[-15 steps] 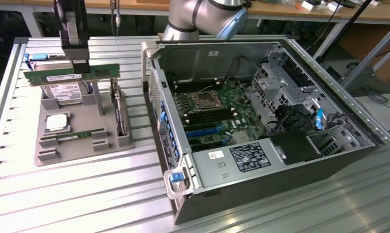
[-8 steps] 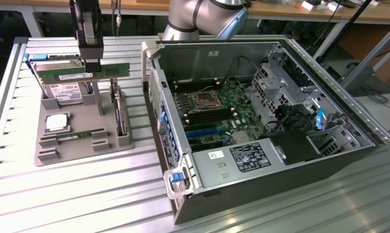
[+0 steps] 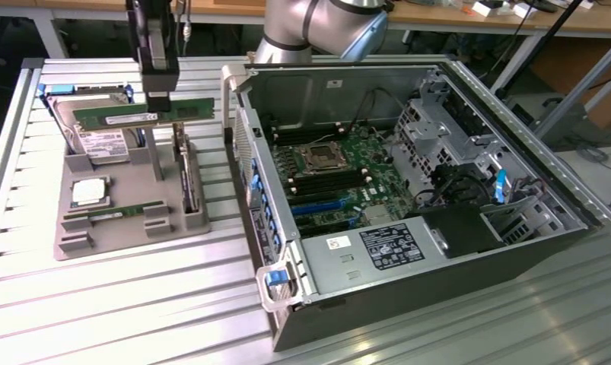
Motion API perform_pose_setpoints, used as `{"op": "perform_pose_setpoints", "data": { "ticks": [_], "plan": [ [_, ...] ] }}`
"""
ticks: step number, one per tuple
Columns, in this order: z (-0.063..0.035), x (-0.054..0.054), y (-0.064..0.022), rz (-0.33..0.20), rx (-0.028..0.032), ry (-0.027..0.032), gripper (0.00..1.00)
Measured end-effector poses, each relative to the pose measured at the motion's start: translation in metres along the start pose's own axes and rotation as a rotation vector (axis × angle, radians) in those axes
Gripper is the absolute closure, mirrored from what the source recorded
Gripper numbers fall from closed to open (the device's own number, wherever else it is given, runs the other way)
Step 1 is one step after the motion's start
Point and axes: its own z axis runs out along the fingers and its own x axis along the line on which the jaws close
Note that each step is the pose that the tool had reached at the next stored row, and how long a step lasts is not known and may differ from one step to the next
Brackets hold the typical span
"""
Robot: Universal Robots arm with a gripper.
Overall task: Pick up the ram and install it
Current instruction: 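Pick up the ram and move it above insertion slot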
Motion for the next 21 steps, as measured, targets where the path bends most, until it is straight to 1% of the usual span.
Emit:
{"op": "perform_pose_setpoints", "data": {
  "ticks": [6,11,17,21],
  "plan": [
    [-0.0006,0.001,-0.0075,0.000,-0.0008,0.0000,0.87],
    [-0.0012,0.001,-0.0162,0.000,-0.0014,-0.0001,0.87],
    [-0.0017,0.002,-0.0226,0.000,-0.0020,-0.0001,0.87],
    [-0.0019,0.002,-0.0255,0.000,-0.0021,-0.0002,0.87]
  ]
}}
